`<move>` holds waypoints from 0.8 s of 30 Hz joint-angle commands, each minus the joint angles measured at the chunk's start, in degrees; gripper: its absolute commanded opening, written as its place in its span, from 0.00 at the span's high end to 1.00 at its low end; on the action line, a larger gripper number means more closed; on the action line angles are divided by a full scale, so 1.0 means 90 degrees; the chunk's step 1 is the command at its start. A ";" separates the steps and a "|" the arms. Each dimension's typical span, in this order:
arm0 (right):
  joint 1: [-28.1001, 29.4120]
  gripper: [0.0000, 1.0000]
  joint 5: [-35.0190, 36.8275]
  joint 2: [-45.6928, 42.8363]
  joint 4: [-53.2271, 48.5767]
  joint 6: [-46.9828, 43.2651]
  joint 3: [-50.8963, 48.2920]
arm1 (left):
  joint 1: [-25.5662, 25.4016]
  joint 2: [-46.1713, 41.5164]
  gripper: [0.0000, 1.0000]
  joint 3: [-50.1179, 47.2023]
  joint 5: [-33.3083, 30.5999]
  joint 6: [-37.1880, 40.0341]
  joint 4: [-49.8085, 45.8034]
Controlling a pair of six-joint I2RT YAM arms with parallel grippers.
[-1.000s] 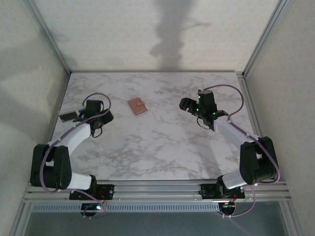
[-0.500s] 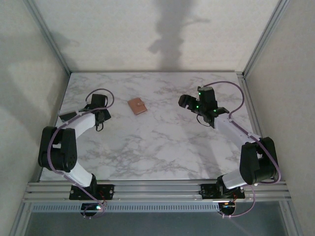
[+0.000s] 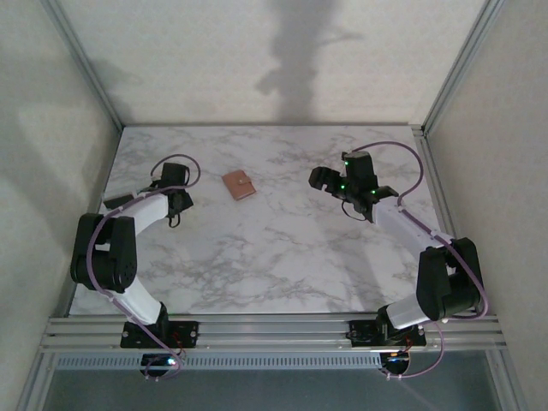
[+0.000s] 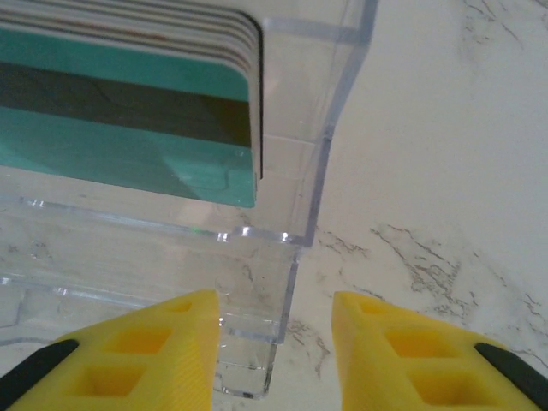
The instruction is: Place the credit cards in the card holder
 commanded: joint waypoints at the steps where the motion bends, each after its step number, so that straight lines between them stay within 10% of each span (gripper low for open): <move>1: 0.0072 0.08 -0.0129 0.0144 -0.0175 -0.0087 0.0257 | -0.0067 0.0077 0.66 0.0111 0.0121 -0.0010 -0.0082; 16: 0.0427 0.08 -0.0563 0.0886 -0.0327 -0.0019 0.0514 | -0.1221 -0.0492 0.71 -0.0106 0.0898 -0.0829 0.0204; 24: 0.1187 0.28 -0.1455 0.2128 0.0183 0.0447 0.1349 | -0.1504 -0.0574 0.65 -0.0046 0.1096 -0.1038 0.0188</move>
